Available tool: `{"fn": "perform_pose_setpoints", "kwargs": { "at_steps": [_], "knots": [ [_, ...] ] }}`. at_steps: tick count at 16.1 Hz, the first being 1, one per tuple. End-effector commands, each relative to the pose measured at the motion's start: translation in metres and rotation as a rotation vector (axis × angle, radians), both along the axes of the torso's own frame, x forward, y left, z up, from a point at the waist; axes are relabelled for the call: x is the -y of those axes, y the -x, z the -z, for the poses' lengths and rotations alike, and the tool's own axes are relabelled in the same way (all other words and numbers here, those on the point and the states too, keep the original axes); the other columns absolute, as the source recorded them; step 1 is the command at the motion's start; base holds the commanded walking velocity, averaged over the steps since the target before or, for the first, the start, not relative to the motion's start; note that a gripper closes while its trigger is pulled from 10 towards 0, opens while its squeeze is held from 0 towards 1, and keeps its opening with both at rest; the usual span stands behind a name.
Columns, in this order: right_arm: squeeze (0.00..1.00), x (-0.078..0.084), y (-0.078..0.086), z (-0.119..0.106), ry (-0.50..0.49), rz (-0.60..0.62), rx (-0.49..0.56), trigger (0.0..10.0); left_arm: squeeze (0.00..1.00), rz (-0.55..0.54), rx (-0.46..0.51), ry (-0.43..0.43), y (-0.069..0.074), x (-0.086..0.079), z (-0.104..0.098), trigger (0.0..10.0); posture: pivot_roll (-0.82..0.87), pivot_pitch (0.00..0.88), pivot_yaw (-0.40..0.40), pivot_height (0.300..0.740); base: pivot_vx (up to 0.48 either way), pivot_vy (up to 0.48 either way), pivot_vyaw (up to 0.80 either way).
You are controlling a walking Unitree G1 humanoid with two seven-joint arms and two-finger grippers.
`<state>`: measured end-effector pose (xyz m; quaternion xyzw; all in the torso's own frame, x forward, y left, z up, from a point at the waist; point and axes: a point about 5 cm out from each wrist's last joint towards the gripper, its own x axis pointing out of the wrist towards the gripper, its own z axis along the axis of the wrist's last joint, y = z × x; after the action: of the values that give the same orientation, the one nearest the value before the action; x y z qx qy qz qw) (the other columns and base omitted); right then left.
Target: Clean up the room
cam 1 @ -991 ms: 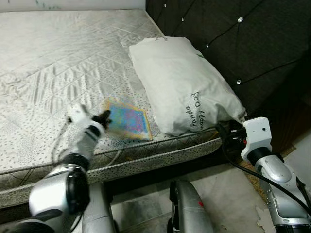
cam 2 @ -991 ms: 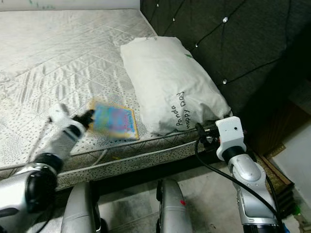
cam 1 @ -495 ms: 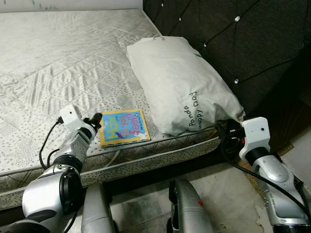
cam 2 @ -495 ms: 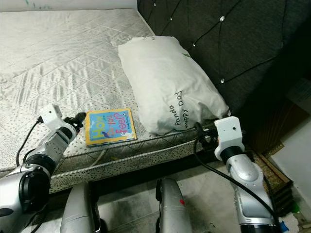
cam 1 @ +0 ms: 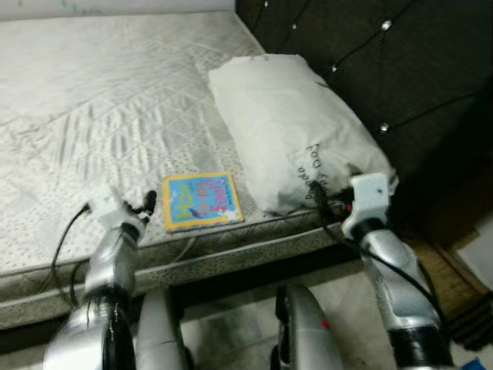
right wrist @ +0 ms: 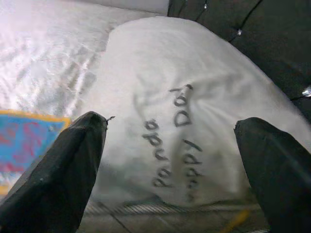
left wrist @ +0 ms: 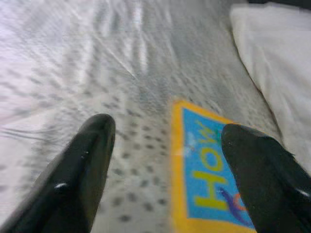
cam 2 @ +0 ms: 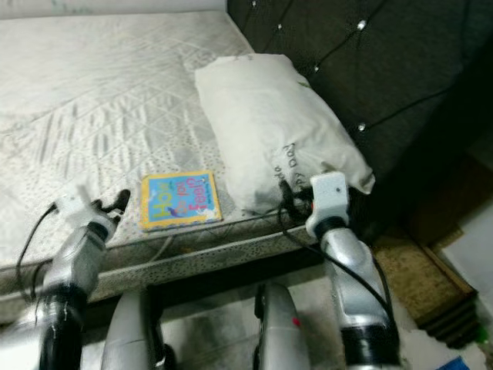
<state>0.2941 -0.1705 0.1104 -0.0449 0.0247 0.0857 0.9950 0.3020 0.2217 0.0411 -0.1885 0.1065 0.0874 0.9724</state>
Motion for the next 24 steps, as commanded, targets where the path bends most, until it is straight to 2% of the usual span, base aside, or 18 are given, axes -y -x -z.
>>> {"fn": "perform_pose_setpoints", "kwargs": {
  "at_steps": [1,3,4,6,7,8,9,10,12,14,18,20,24],
  "knots": [
    [0.00,-0.001,-0.006,-0.003,-0.046,0.016,0.008,10.0,1.00,-0.008,0.043,-0.056,0.005,0.002,-0.009,10.0,-0.05,0.000,-0.014,0.579,0.000,0.000,0.00],
    [0.00,-0.010,-0.011,-0.003,-0.075,0.001,0.010,10.0,1.00,0.000,0.085,-0.109,0.012,0.006,-0.016,10.0,-0.02,0.000,-0.006,0.579,0.000,0.000,0.00],
    [0.00,-0.019,-0.013,-0.002,-0.096,-0.013,0.009,10.0,1.00,0.000,0.135,-0.176,0.017,0.008,-0.026,10.0,-0.01,0.000,-0.005,0.579,0.000,0.000,0.00],
    [0.00,-0.030,-0.018,0.001,-0.099,-0.033,0.006,10.0,1.00,-0.004,0.176,-0.228,0.021,0.013,-0.035,10.0,0.01,0.000,-0.004,0.579,0.000,0.000,0.00],
    [0.00,-0.038,-0.031,0.001,-0.059,-0.019,0.016,10.0,1.00,-0.046,0.213,-0.355,0.019,0.016,-0.047,10.0,0.03,0.000,-0.003,0.579,0.000,0.000,0.00],
    [0.00,-0.039,-0.035,0.001,-0.054,-0.014,0.020,10.0,0.92,-0.055,0.222,-0.384,0.017,0.016,-0.050,10.0,0.04,0.000,-0.003,0.579,0.000,0.000,0.00],
    [0.00,-0.038,-0.041,-0.003,-0.024,0.016,0.062,10.0,0.00,-0.101,0.211,-0.483,0.014,0.015,-0.059,10.0,0.05,0.000,-0.004,0.579,0.000,0.000,0.00],
    [0.00,-0.037,-0.046,-0.003,-0.039,0.037,0.053,10.0,0.00,-0.184,0.156,-0.581,0.016,0.012,-0.067,10.0,0.05,0.000,-0.007,0.579,0.000,0.000,0.00],
    [0.00,-0.037,-0.048,-0.008,-0.074,0.049,0.087,10.0,0.00,-0.087,0.213,-0.342,0.018,0.020,-0.067,10.0,0.06,0.000,-0.011,0.579,0.000,0.000,0.00],
    [0.00,-0.042,-0.048,-0.012,-0.065,0.031,0.123,10.0,0.00,-0.116,0.193,-0.279,0.023,0.021,-0.057,10.0,0.05,0.000,-0.012,0.579,0.000,0.000,0.00],
    [0.00,-0.039,-0.048,-0.011,-0.143,0.036,0.120,10.0,0.00,-0.071,0.245,-0.308,0.016,0.028,-0.064,10.0,0.02,0.000,0.003,0.579,0.000,0.000,0.00],
    [0.00,-0.043,-0.046,-0.011,-0.193,0.003,0.146,10.0,0.00,-0.075,0.240,-0.329,0.019,0.031,-0.066,10.0,0.02,0.000,0.007,0.579,0.000,0.000,0.00],
    [0.00,-0.051,-0.040,-0.005,-0.191,-0.030,0.151,10.0,0.00,-0.041,0.240,-0.315,0.026,0.030,-0.063,10.0,0.03,0.000,-0.004,0.617,0.000,0.000,0.00]
  ]
}}
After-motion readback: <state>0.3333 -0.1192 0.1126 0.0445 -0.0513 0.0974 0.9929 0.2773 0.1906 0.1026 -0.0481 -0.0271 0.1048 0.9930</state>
